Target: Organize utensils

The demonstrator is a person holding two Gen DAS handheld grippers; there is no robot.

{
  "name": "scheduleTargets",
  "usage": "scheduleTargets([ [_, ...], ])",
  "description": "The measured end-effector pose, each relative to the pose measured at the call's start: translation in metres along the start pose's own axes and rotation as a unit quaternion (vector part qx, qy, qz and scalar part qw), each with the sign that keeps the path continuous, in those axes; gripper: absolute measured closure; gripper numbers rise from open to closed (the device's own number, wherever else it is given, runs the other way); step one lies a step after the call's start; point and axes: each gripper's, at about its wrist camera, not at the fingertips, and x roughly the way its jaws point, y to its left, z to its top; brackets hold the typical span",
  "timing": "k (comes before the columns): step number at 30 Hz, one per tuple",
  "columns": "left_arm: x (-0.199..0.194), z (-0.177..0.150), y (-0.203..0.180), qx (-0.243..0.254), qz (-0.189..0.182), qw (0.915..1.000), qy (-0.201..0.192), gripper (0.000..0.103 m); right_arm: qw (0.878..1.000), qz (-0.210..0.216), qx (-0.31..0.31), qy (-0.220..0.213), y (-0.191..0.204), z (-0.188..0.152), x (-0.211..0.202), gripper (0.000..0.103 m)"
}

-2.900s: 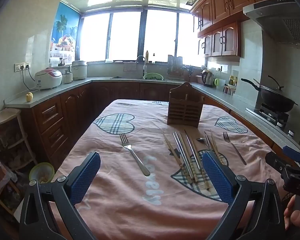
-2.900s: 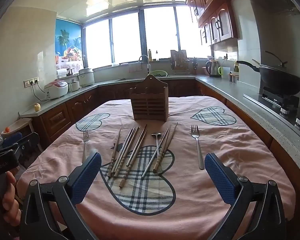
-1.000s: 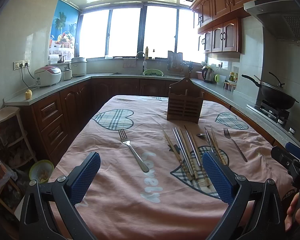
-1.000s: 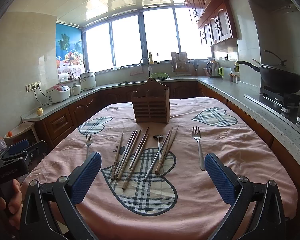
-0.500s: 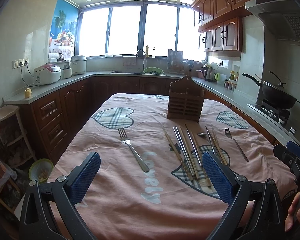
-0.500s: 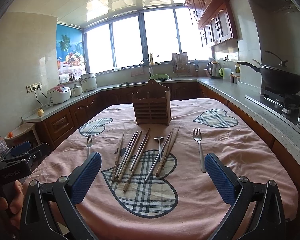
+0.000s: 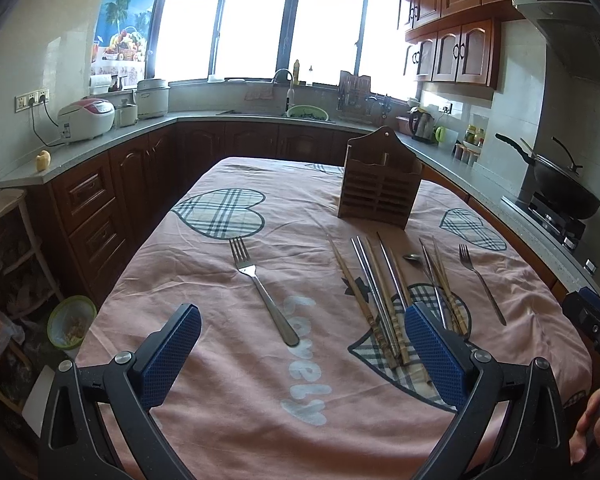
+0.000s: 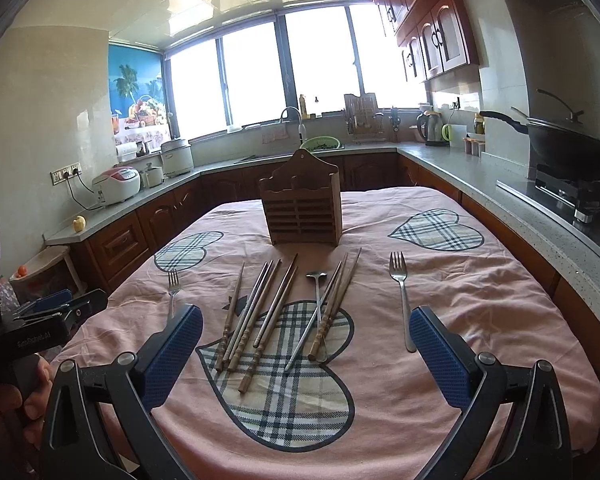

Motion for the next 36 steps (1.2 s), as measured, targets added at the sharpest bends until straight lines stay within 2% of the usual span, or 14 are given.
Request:
scheduleTargets([
  [10,0.058,0.038,-0.003,0.002,0.004,0.999,0.044,0.007,0.998,0.012,0.044,0.031,-0.025,0.019,0.042,0.002],
  [16,0.093,0.057,-0.005,0.006,0.006,0.9974,0.071,0.013,0.997,0.011,0.051,0.049,-0.031,0.032,0.073,0.008],
  [22,0.13,0.075,-0.01,0.006,0.002,0.9953,0.097,0.024,0.995,0.009,0.063,0.07,-0.041,0.046,0.108,0.024],
  [27,0.158,0.09,-0.013,0.004,0.002,0.9934,0.114,0.028,0.993,0.015,0.069,0.09,-0.045,0.058,0.138,0.039],
  [32,0.188,0.101,-0.016,0.003,0.0,0.9906,0.137,0.035,0.99,0.024,0.069,0.117,-0.042,0.065,0.17,0.046],
  [36,0.215,0.107,-0.019,0.002,-0.003,0.9877,0.157,0.04,0.987,0.029,0.066,0.144,-0.041,0.066,0.2,0.056],
])
